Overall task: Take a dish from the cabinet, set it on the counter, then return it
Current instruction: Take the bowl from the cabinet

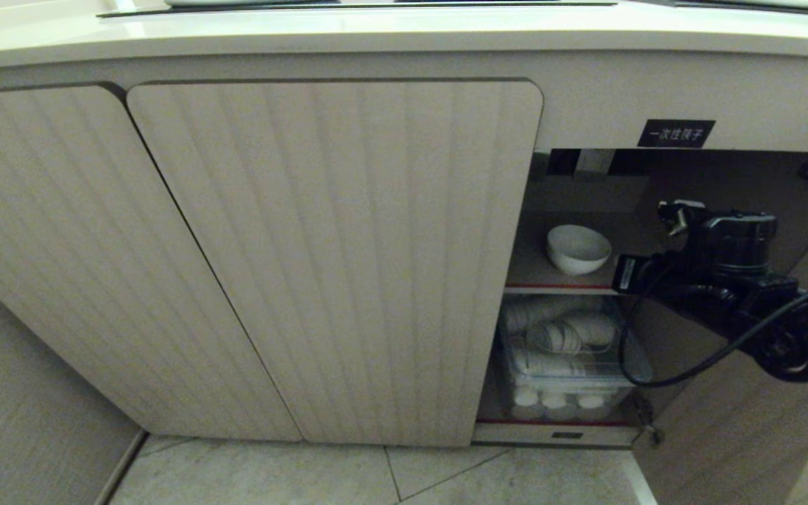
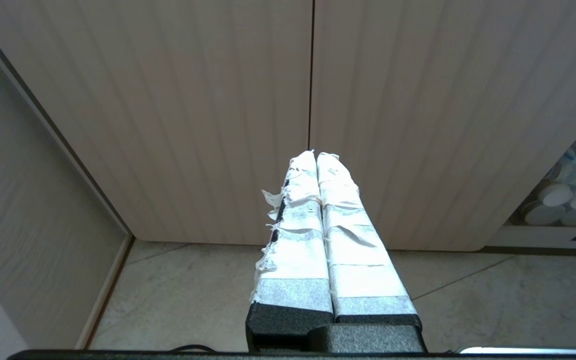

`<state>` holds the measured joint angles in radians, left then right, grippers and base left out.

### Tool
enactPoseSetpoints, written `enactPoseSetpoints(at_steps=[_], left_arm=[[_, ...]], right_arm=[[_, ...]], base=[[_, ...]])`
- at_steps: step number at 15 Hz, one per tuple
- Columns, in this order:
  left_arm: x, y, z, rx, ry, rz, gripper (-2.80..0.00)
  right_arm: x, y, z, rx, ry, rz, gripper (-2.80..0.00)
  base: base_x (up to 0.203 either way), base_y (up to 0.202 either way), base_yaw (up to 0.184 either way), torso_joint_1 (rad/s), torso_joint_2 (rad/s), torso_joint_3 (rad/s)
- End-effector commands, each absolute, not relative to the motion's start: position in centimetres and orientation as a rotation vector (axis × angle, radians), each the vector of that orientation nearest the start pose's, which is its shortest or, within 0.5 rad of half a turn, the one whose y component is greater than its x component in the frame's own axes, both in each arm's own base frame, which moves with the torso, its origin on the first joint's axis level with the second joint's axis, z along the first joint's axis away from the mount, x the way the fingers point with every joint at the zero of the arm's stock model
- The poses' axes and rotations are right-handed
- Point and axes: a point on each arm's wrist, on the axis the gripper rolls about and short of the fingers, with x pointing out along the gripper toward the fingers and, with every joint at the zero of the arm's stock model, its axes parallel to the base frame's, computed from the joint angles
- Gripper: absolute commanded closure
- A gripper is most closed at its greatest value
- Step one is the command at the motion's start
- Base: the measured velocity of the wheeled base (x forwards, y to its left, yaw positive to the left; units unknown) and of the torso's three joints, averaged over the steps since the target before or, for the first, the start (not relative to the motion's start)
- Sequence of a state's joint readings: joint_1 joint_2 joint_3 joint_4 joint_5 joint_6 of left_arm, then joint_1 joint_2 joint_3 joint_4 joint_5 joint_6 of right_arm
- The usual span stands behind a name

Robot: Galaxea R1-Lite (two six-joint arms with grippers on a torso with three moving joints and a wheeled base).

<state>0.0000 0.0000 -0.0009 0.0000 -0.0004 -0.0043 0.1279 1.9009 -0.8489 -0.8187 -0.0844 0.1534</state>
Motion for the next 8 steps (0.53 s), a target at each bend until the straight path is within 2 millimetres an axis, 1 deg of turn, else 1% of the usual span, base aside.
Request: enactPoseSetpoints(at_steps=[1,8], left_arm=[[-2.3,0.0,7.6,-0.005,-0.001,0.000,0.00],[-2.3,0.0,7.5,-0.005,0.000,0.000,0.00]], right_arm=[[35.3,4.3,14.3,0.132,0.232,0.009,0.00],[37.0,4.8,13.8,0.130,0.223,-0.002,0.00]], base=[[0.000,0.000,0.000,0.000,0.00,0.000],[0.000,0.000,0.000,0.000,0.00,0.000]])
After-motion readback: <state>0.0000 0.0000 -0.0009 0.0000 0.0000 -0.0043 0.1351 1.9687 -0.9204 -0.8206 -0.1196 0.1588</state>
